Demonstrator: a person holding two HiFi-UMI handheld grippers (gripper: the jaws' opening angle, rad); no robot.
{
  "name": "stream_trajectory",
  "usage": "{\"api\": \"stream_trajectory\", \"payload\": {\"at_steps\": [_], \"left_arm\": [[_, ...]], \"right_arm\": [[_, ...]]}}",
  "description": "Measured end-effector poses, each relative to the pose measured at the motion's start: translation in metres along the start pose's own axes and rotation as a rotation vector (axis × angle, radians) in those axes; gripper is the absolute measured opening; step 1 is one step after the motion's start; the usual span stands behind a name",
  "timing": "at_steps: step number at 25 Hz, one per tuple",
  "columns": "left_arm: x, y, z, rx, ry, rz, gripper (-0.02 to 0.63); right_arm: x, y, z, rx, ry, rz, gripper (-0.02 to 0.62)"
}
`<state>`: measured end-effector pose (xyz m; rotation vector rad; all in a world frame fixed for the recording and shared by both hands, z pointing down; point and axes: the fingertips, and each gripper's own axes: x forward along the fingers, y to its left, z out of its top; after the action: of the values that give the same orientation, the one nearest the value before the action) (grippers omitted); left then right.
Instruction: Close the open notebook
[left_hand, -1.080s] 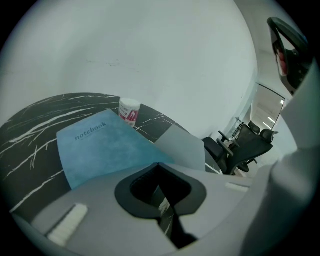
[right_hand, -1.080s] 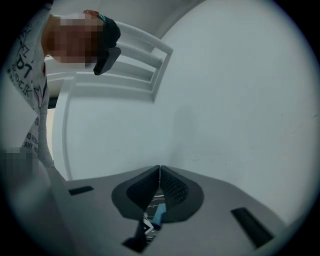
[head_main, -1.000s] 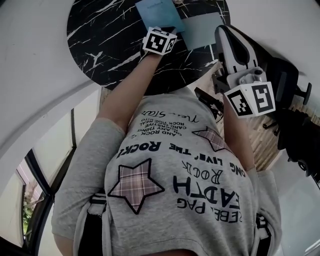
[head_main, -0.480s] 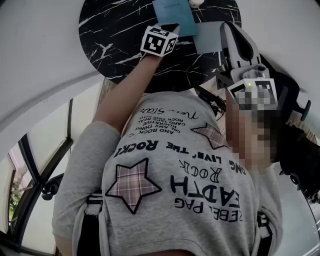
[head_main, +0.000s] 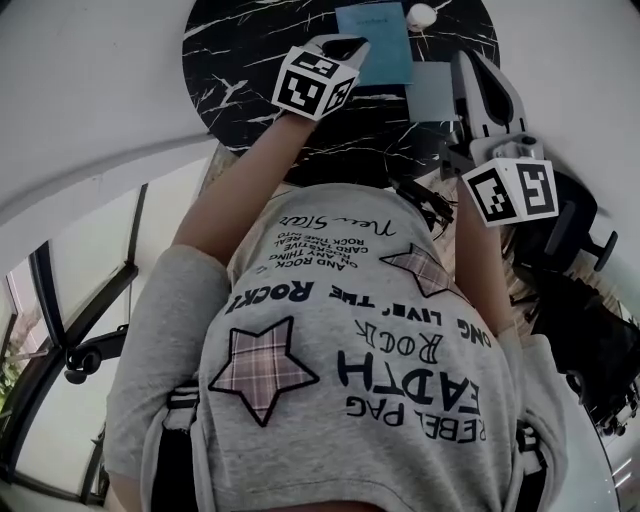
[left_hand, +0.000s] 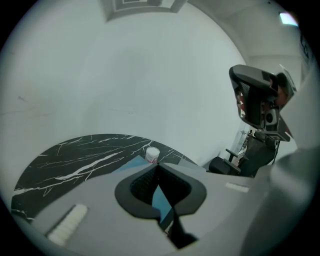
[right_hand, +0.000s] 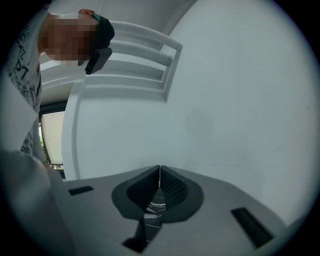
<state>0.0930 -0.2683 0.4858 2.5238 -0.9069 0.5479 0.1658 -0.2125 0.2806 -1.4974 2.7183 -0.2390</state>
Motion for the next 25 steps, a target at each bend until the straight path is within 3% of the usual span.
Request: {"api": "stream_trajectory", "payload": {"at_steps": [13, 25], "left_arm": [[-0.076, -0.003, 0.047, 0.102, -0.169, 0.048, 0.009], [-0.178, 0.041, 0.100, 0.041, -0.407, 0.216, 0.009]], "right_arm": [[0.003, 0.009, 0.016, -0.022, -0.018, 0.016, 0.012], [-0.017, 0.005, 0.027, -0.052, -0.026, -0.014, 0.012]]}}
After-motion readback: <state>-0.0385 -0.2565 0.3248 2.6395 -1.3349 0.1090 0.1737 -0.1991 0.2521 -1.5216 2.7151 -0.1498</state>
